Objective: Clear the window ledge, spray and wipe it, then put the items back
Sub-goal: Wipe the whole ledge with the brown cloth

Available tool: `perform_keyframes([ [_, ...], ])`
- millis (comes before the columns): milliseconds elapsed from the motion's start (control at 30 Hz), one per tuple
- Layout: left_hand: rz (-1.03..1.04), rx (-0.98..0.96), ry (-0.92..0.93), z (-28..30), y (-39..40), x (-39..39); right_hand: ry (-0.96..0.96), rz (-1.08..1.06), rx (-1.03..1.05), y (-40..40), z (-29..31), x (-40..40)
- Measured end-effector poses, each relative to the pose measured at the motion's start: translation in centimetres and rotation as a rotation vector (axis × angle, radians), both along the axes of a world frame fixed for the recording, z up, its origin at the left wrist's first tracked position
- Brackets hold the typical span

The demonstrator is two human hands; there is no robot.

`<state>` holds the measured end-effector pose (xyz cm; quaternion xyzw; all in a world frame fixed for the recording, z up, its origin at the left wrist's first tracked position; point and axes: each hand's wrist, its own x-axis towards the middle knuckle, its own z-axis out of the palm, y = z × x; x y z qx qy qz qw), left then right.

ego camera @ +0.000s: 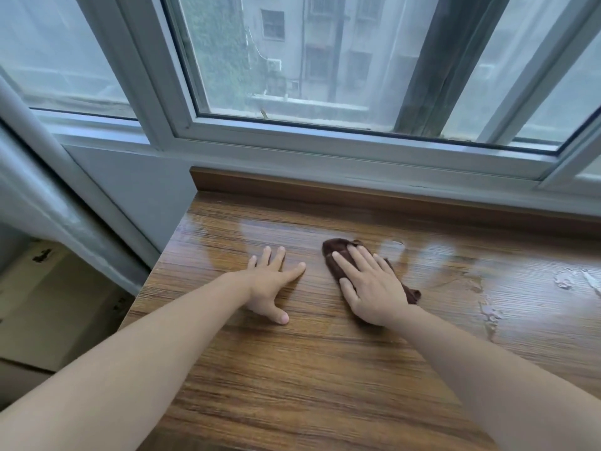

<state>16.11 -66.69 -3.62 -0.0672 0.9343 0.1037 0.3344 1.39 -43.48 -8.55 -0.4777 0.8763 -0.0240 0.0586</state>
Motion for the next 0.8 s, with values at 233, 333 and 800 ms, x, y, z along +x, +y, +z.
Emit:
perform_keyframes([
  [233,0.035,-0.038,0.096,-1.9,0.9,1.2,-0.038,-0.159,0.009,-6.0,-0.1,-5.1],
  [333,0.034,-0.086,0.145,-2.6,1.5,1.6,-0.045,-0.162,0.027,-6.5,0.0,-5.4],
  [800,0.043,-0.136,0.208,-3.9,1.5,1.8,-0.024,0.281,0.075,5.3,0.4,8.8],
])
